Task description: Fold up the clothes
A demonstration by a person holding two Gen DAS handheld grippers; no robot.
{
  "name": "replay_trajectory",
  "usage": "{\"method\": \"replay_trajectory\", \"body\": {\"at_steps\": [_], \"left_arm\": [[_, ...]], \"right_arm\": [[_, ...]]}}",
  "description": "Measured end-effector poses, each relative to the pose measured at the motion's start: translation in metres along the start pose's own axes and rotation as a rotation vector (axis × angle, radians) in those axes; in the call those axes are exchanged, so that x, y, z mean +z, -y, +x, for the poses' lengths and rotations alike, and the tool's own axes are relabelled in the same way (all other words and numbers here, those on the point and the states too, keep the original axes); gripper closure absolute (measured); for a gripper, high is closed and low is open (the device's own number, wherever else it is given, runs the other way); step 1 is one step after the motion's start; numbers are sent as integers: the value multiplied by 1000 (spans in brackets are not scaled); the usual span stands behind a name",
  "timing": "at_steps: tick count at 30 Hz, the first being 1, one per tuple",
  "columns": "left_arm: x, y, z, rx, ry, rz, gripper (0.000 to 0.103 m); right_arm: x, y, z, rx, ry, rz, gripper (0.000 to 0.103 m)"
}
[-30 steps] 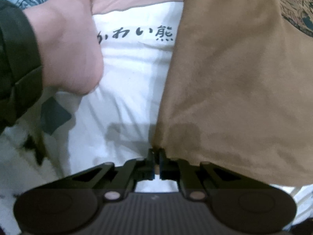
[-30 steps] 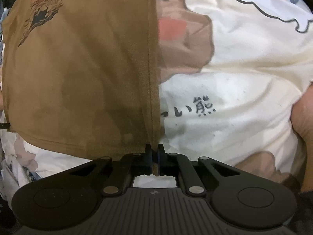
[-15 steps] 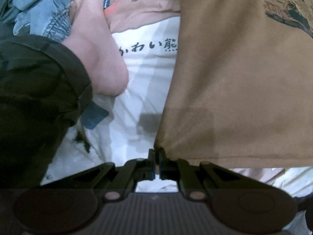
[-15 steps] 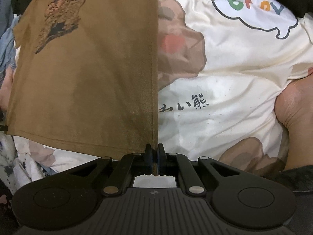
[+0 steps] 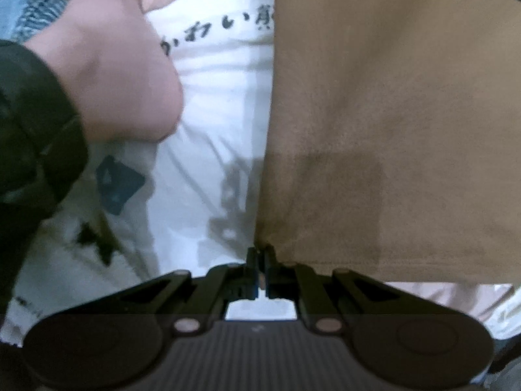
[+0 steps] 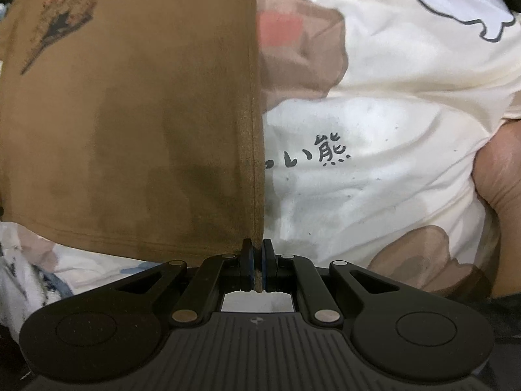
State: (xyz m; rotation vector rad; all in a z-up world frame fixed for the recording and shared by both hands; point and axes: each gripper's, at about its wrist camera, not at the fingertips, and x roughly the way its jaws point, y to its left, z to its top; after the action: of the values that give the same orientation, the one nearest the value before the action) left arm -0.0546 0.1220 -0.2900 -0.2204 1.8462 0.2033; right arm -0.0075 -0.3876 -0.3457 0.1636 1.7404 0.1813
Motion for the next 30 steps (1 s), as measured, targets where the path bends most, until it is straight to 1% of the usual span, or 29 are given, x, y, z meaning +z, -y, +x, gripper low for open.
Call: {"method": "replay_trajectory", "body": {"at_steps": [5,7,10,13,14,15,17,21,24,26,27,30], "left_arm": [[0,11,14,10,13,9,99],[-1,15,15,29,24,34,99],[-2,13,15,27,16,11,95],[-5,8,11,20,-27,-5,93],[-7,7,9,25,-34,-9,93],[-8,5,5,31,-33,-18,93],[-9,0,-7,37,-17,-42,93],[-5,-9,-33,16,43,-83,93],[1,-9,-45,-9,94,-97,93],[3,-6,-47,-32,118,-99,93],[3,-4,-44,-42,116,-104,93],[7,8,-30,-39,90,-94,93]], "right_arm": [[6,-4,10,-26,-3,-2,101],[6,-4,11,-29,0,5,101],[5,-4,8,-39,-3,17,98],[4,-5,2,-46,-9,16,90],[4,-6,-2,-47,-1,4,82],[4,-8,-6,-48,9,-7,73],[4,-10,-16,-39,38,-15,72],[5,-10,-39,-40,106,-1,72],[4,-12,-49,-13,163,-8,72],[7,-5,-47,16,187,-22,72],[8,-4,-45,30,191,-31,72],[9,-9,-34,76,200,-32,72]]}}
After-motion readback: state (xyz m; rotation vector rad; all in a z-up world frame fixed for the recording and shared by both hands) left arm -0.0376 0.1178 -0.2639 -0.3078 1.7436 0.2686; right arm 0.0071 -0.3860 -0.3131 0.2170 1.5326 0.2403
